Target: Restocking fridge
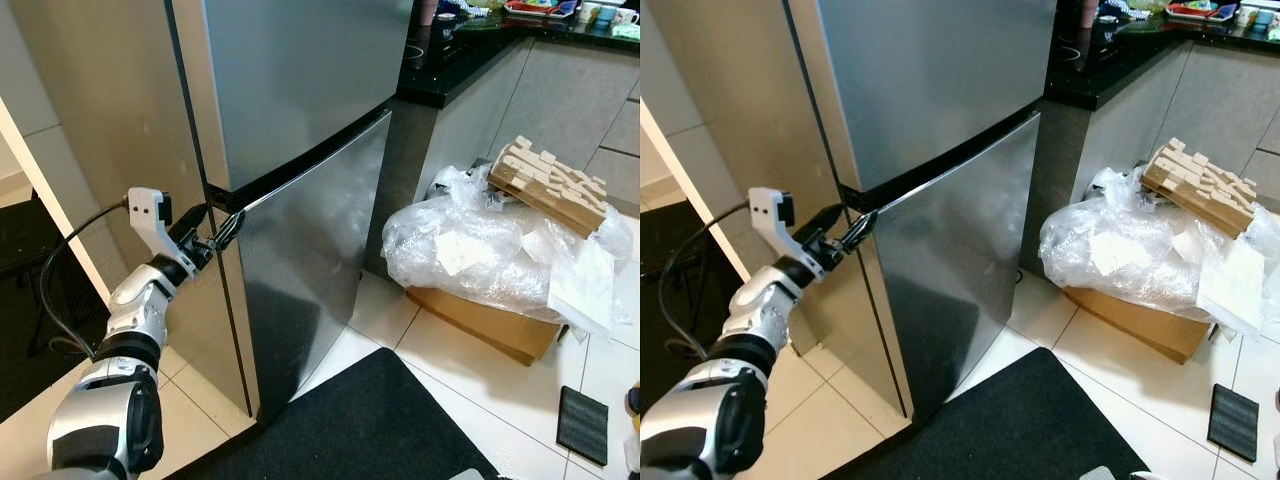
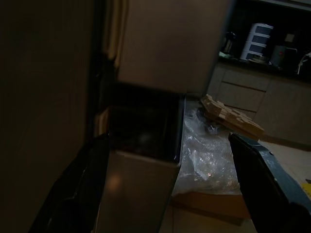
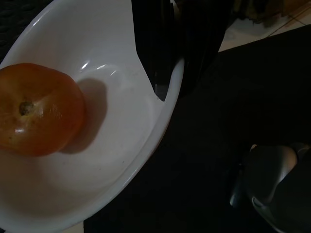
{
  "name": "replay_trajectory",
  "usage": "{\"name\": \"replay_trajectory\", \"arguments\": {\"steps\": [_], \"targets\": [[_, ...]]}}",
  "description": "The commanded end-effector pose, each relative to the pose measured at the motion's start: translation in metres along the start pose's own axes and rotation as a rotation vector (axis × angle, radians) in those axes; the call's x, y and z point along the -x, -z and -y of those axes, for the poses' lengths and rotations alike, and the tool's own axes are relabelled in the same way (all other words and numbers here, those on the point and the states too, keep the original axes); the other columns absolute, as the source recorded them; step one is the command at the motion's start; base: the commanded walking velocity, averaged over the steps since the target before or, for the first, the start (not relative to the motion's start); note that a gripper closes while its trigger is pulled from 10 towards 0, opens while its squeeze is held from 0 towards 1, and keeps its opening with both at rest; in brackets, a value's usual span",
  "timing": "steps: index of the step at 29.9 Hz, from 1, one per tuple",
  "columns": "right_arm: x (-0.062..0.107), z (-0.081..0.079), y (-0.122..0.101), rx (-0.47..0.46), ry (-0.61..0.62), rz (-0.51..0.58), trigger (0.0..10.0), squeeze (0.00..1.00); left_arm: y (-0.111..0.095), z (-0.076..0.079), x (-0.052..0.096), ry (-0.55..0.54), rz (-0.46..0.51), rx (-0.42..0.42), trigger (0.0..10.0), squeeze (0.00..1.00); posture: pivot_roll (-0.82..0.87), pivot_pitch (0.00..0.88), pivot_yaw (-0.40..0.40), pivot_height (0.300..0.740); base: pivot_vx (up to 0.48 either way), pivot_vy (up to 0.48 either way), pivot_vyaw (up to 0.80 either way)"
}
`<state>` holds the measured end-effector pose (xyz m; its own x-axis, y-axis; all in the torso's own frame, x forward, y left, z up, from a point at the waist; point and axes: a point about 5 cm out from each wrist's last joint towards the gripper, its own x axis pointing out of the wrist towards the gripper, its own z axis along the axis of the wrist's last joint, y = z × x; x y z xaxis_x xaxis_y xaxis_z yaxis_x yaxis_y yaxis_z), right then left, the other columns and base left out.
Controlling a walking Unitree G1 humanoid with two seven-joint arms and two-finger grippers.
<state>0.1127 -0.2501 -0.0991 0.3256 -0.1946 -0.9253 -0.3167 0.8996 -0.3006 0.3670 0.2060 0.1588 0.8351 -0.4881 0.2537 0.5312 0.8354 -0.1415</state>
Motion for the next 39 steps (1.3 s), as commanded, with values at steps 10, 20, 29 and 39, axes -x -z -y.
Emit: {"name": "replay_trajectory", "arguments": {"steps": [10,20,29,39], "targets": [[0.001,-0.003,0.011,-0.002,0.007,-0.004,10.0,0.0,-0.007,-0.004,-0.004,-0.022,-0.046,-0.118,10.0,0.0,-0.02,0.063,0.033,0.74,0.0,0.0,0.0],[0.002,-0.006,0.018,0.0,0.001,-0.015,10.0,0.0,-0.01,-0.011,-0.002,-0.085,-0.051,-0.143,10.0,0.0,-0.03,0.081,0.031,0.74,0.0,0.0,0.0],[0.003,0.002,0.024,0.011,0.015,-0.023,10.0,0.0,-0.009,-0.022,0.008,-0.109,-0.067,-0.072,10.0,0.0,-0.07,0.09,0.022,0.74,0.0,0.0,0.0],[0.004,0.005,0.029,0.004,0.027,-0.03,10.0,0.0,-0.007,-0.022,0.008,-0.095,-0.072,-0.01,10.0,0.0,-0.09,0.092,0.028,0.74,0.0,0.0,0.0]]}}
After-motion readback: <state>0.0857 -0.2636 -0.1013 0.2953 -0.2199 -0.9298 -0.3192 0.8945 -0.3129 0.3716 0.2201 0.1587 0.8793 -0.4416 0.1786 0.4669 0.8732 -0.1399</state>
